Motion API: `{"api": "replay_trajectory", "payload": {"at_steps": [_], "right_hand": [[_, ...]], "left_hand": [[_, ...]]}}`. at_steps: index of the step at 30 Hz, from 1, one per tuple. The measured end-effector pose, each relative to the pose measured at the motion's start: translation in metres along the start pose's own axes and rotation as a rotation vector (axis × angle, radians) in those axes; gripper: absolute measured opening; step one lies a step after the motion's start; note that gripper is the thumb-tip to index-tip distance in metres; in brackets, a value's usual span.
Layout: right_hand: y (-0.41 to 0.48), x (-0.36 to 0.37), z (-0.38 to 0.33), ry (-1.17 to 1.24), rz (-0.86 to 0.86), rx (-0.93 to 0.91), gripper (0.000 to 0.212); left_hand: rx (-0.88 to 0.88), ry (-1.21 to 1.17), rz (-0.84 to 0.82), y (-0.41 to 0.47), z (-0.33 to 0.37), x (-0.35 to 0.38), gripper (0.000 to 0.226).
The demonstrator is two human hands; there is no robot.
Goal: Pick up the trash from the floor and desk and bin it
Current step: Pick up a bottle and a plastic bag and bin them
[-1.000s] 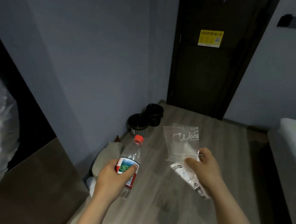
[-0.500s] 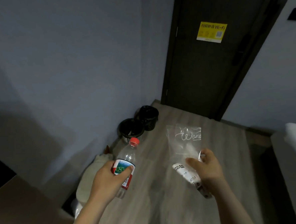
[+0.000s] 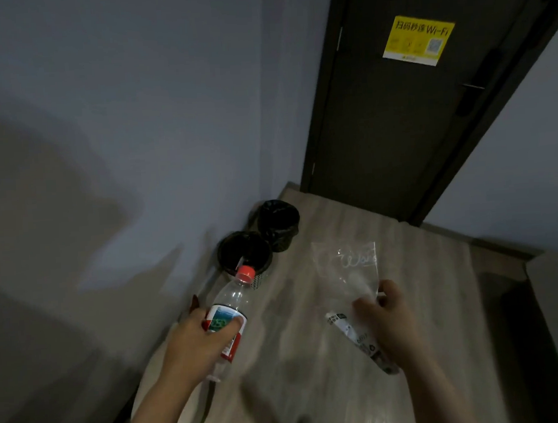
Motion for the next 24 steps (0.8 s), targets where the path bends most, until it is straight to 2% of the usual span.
{"api": "replay_trajectory", "payload": {"at_steps": [9,14,24], "right_hand": [[0.152,0.033,-0.033,0.041,-0.05,-0.011,0.009],[0.241,0.045,-0.059,0.042,-0.138,-0.021,0.009],[0.352,0.094,-0.068,0.038,-0.227,0.05,0.025]], "left_hand": [[-0.008,0.009,0.035,0.123,0.058,0.036,0.029],[-0.052,0.032,0.081,0.186,0.091,0.051,0.027],[-0.151,0.055,0.098,0.285,0.096,0.076,0.023]]}}
Point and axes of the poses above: each hand's wrist, its own y-axis towards the middle knuckle, its own x-axis out of the palm, z = x × y, the point moved 10 cm from there along y, towards the middle knuckle, and after that the axes turned 2 degrees about z, right-handed, at the moved point
